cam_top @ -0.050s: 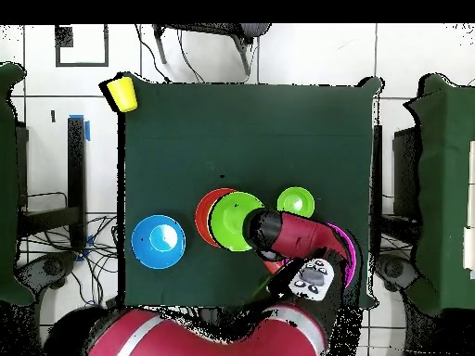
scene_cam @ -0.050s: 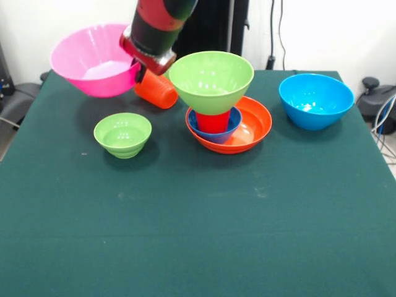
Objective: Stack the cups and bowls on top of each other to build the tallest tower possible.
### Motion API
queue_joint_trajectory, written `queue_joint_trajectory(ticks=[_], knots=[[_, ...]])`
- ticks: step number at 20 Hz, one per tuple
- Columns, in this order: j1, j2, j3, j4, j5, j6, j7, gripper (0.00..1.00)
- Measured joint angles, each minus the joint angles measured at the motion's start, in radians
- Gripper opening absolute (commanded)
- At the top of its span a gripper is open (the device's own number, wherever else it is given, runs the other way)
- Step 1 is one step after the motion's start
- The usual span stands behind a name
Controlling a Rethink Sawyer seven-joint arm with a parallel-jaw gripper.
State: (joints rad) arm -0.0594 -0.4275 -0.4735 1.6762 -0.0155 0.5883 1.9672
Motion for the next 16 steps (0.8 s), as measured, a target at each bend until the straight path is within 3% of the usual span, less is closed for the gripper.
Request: queue_joint_trajectory(ticks=[6,16], knots=[[0.031,-0.071,-0.030,-0.022,0.000,0.104,0.000,0.00],[0.065,-0.160,-0.072,-0.042,0.001,0.154,0.000,0.00]])
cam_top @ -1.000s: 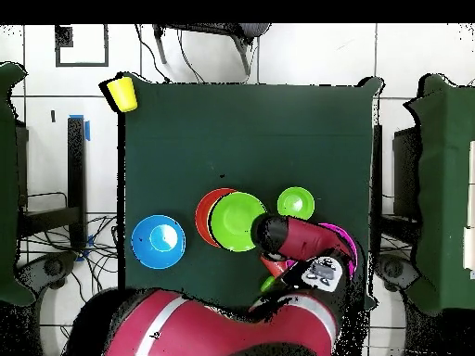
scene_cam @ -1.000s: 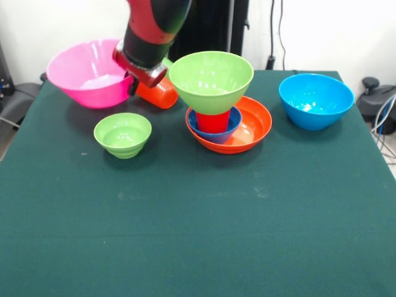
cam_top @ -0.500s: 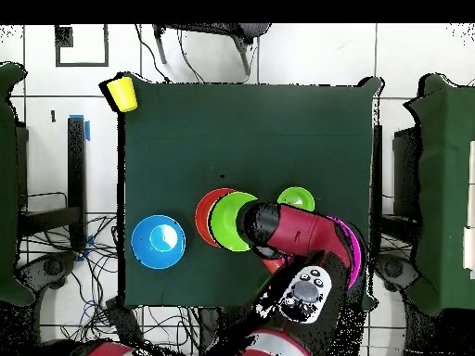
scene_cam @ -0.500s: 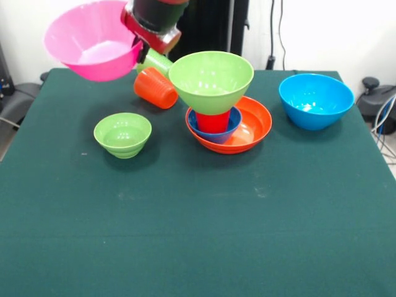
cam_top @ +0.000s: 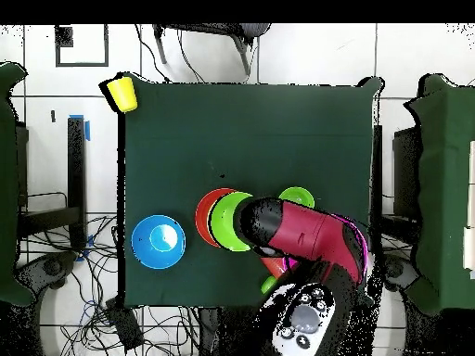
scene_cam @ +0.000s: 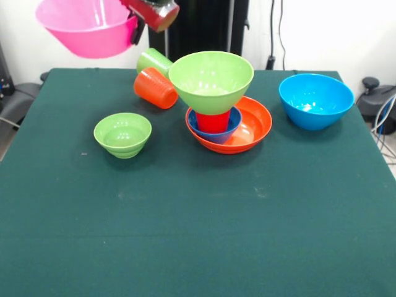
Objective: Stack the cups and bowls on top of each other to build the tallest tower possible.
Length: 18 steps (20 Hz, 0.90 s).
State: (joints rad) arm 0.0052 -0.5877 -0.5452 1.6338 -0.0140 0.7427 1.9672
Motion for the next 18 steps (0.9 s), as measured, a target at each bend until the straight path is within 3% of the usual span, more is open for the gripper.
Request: queue_joint_trajectory(ticks=[11,18], knots=[[0.116,-0.091,-0.034,-0.027,0.054,0.172,0.031,0.00],[0.165,-0.103,-0.037,-0.054,0.092,0.218,0.081,0.00]])
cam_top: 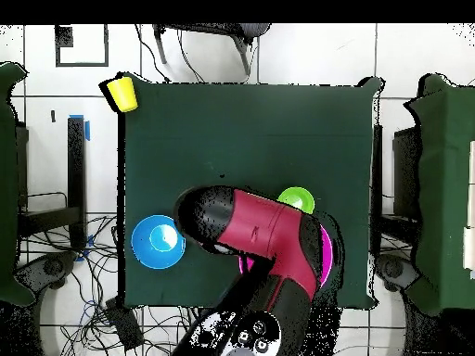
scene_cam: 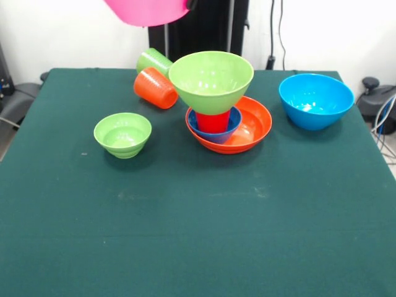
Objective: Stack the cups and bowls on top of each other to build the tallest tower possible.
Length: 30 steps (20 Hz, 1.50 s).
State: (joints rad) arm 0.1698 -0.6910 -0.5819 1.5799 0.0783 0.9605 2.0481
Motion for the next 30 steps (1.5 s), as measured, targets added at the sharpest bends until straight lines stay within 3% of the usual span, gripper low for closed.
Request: queue_joint_trajectory(ticks=[8,23,30], knots=[[0.037,0.040,-0.013,-0.064,0.013,0.005,0.079,0.00],[0.100,0.249,-0.088,-0.250,0.020,0.012,0.279,0.00],[0.115,0.292,-0.102,-0.289,0.050,0.046,0.345,0.00]])
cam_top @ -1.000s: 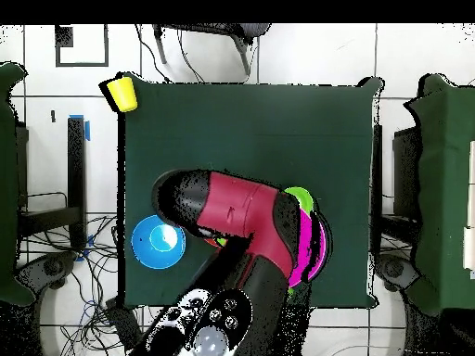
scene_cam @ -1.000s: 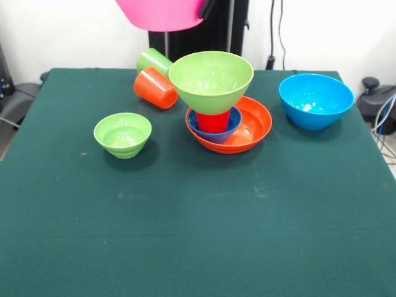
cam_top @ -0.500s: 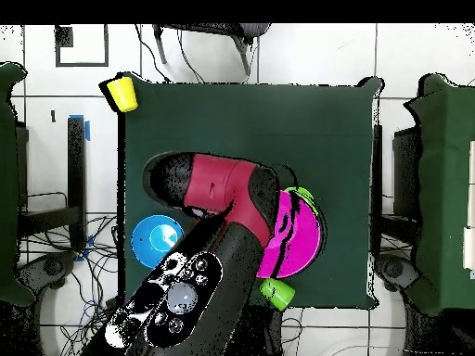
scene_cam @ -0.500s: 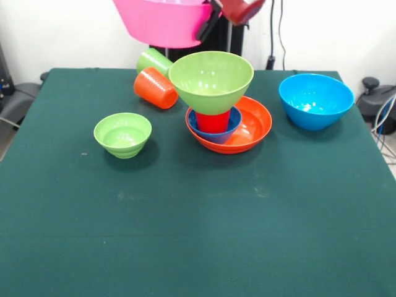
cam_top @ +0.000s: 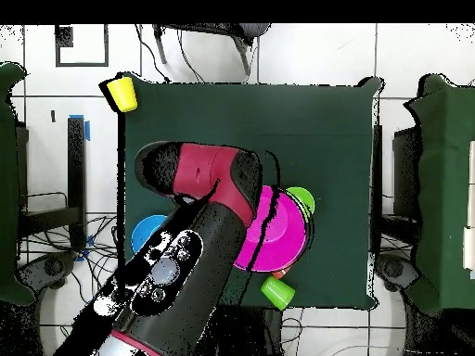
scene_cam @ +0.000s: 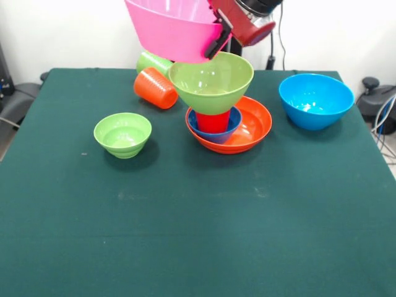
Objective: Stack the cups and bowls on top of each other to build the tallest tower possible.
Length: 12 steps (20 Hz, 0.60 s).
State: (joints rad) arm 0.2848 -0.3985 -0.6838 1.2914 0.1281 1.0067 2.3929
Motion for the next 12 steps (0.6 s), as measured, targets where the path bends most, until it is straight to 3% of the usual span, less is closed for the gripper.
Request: queue_joint_trajectory(ticks=[12], knots=[[0.035,0.029,-0.010,-0.038,0.094,0.067,0.119,0.00]])
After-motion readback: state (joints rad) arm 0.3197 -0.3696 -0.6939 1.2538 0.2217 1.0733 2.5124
